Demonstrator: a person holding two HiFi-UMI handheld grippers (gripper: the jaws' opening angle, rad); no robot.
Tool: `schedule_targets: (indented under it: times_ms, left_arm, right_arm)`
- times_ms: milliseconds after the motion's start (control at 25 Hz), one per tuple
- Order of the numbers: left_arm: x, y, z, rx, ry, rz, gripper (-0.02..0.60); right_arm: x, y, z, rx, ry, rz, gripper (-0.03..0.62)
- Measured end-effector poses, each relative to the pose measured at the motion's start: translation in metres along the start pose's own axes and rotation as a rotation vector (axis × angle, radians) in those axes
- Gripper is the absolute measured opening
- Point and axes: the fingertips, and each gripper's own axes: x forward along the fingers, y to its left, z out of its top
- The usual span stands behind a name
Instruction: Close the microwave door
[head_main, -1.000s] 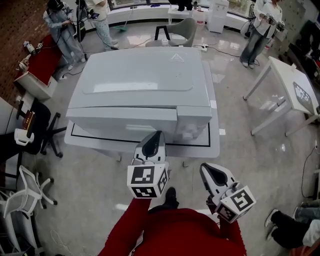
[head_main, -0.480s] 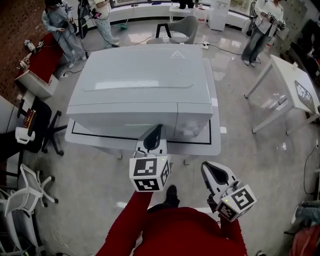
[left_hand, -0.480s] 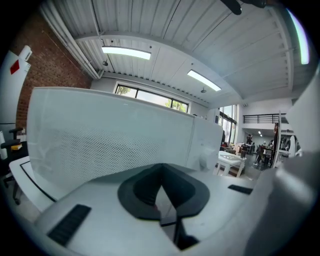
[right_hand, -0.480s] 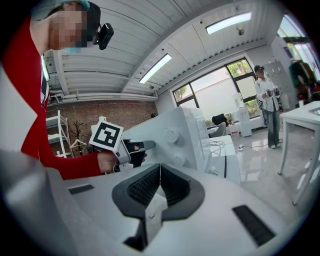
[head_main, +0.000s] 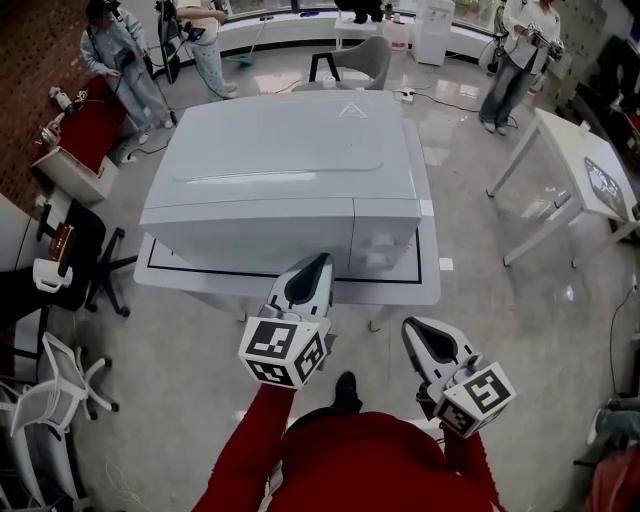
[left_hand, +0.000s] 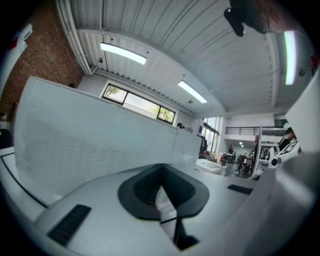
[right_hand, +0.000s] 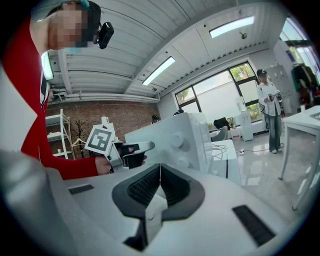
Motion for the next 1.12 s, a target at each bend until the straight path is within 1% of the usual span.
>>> schedule_targets:
  times_ms: [80, 160, 320, 480, 640, 800, 920, 1120]
  left_arm:
    - [-0.011, -0.009, 0.008, 0.014, -0.049, -0.07, 0.011]
    - [-0.022, -0.013, 0.013, 0.034, -0.072, -0.115, 0.011]
    - [-0.048, -0.015, 0.013, 0.033, -0.072, -0.15, 0.011]
    - [-0.07, -0.017, 0.005, 0.026, -0.054, -0.151, 0.011]
    - [-0.084, -0.019, -0.002, 0.007, -0.046, -0.142, 0.011]
    - [-0.092, -0.024, -0.005, 0.003, -0.041, -0.144, 0.011]
    - [-0.094, -0.027, -0.004, 0.008, -0.042, -0.148, 0.011]
    - [-0.087, -0.029, -0.002, 0.01, -0.037, -0.151, 0.011]
  right_arm:
    - [0.0, 0.005, 0.004, 0.029, -0.01, 0.008, 0.015]
    - [-0.001, 0.008, 0.007, 0.04, -0.022, 0.015, 0.015]
    - [-0.004, 0.008, 0.005, 0.005, -0.012, 0.008, 0.015]
    - [-0.001, 0.014, 0.013, -0.017, -0.044, 0.035, 0.014]
    - [0.0, 0.018, 0.01, -0.055, -0.021, 0.049, 0.014]
    - [0.0, 0.024, 0.018, -0.067, -0.054, 0.066, 0.014]
    - [-0.001, 0.02, 0.017, -0.084, -0.042, 0.054, 0.014]
    - [0.0, 0.012, 0.016, -0.066, -0.029, 0.036, 0.014]
